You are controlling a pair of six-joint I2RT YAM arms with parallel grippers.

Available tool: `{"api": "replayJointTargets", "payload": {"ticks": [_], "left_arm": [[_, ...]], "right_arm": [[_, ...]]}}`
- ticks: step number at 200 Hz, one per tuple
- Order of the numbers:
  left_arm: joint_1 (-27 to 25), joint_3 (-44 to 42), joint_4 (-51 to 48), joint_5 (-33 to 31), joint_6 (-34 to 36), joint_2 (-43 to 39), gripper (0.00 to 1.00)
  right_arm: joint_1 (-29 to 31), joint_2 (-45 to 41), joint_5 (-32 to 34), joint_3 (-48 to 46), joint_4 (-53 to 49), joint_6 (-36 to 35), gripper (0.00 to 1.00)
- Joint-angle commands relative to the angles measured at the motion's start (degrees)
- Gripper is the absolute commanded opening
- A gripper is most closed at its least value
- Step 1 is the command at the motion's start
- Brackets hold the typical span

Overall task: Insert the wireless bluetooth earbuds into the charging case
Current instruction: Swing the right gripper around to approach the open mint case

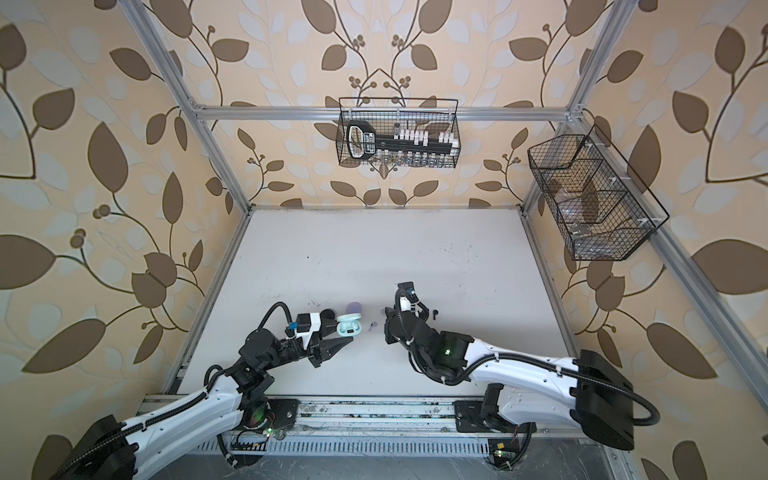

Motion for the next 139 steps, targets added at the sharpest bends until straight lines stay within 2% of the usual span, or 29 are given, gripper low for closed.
{"api": "replayJointTargets", "payload": {"ticks": [1,31,50,104,139], "left_arm": [[-0.36,3.64,2.68,3.31,-1.71,0.82,0.00],[-0.36,5.15,3.38,7.83,-2.61,2.49,0.00],[-0.36,5.35,4.14,9.51,-2.65,2.97,0.00],[-0.36,5.52,4.09,11.99,-2.11,2.82,0.00],[-0.45,6.20,4.65,13.87,-2.61,3.89,0.00]], "right_arm": [[0.59,-6.72,4.03,-3.18,4.59,-5.32,0.22],[2.34,-17.16,2.89,-6.28,6.98,-10.76,0.22],[4.13,-19.87,0.25,-7.01,9.52,-13.62,0.22],[11.87,-16.26,-3.94,-4.37,16.46,-20.14,0.21],[14.19,-11.50,-5.63,-2.38,19.28,-22.18,0.21]]}}
